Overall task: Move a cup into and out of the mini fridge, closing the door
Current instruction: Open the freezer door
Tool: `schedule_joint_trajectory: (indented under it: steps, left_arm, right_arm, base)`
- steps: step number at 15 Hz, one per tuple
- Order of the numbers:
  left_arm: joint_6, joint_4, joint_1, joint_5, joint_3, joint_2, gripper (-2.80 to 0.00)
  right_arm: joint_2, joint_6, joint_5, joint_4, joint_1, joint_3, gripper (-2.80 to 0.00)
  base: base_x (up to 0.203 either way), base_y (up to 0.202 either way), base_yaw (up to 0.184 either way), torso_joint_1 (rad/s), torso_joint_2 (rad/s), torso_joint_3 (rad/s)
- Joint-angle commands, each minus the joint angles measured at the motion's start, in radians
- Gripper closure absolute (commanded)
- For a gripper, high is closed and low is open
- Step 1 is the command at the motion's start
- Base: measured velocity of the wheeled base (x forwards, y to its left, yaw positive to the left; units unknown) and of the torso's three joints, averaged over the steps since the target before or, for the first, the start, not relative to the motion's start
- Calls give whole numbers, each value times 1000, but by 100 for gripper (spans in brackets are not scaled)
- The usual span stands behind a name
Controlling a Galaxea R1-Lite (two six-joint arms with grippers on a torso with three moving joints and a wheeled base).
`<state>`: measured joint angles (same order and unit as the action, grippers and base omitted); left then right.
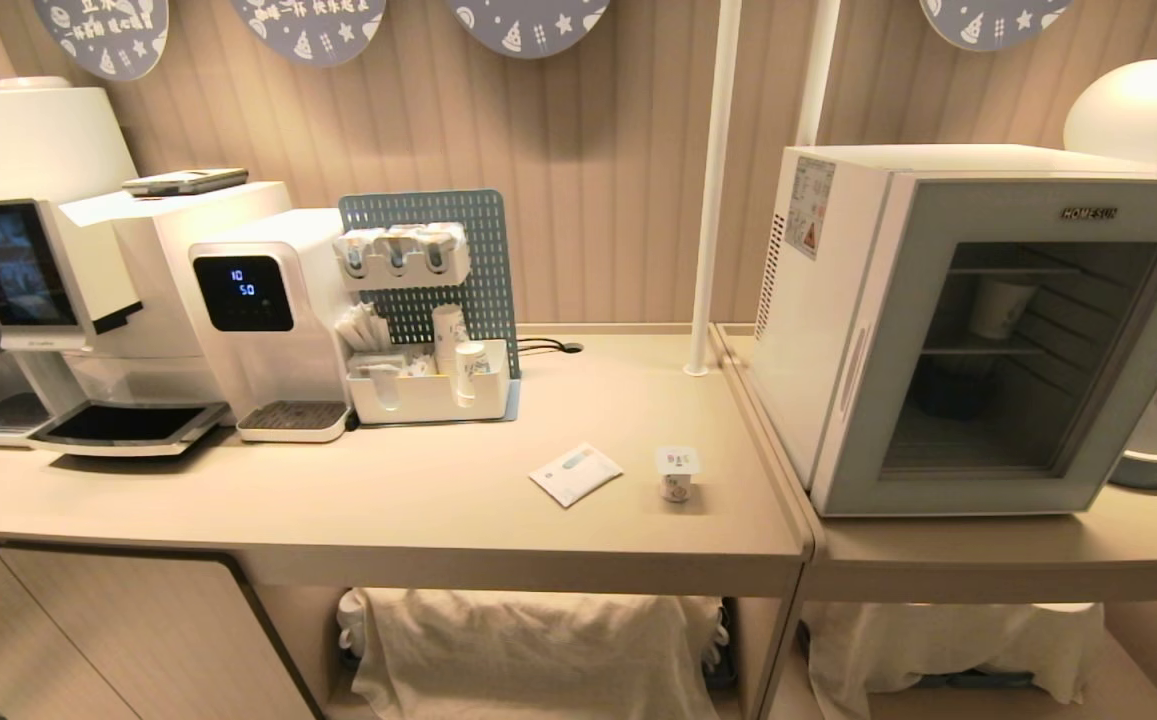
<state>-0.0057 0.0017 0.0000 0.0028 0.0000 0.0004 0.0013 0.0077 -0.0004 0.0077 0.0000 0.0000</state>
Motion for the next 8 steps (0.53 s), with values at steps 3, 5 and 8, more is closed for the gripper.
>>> schedule_joint_trajectory:
  steps: [3,5,8]
  left_arm:
    - [1,0,0,0,0,0,0]
    - [3,0,0,2,0,0,0]
    - [3,1,0,2,0,0,0]
  right_arm:
    - [2,0,0,0,0,0,-280]
    - [2,0,0,0,0,0,-280]
    - [2,0,0,0,0,0,-280]
  base:
    - [0,0,0,0,0,0]
    - [-2,-27,-2,1,4,3]
    - [-1,-143,2,3,1,1]
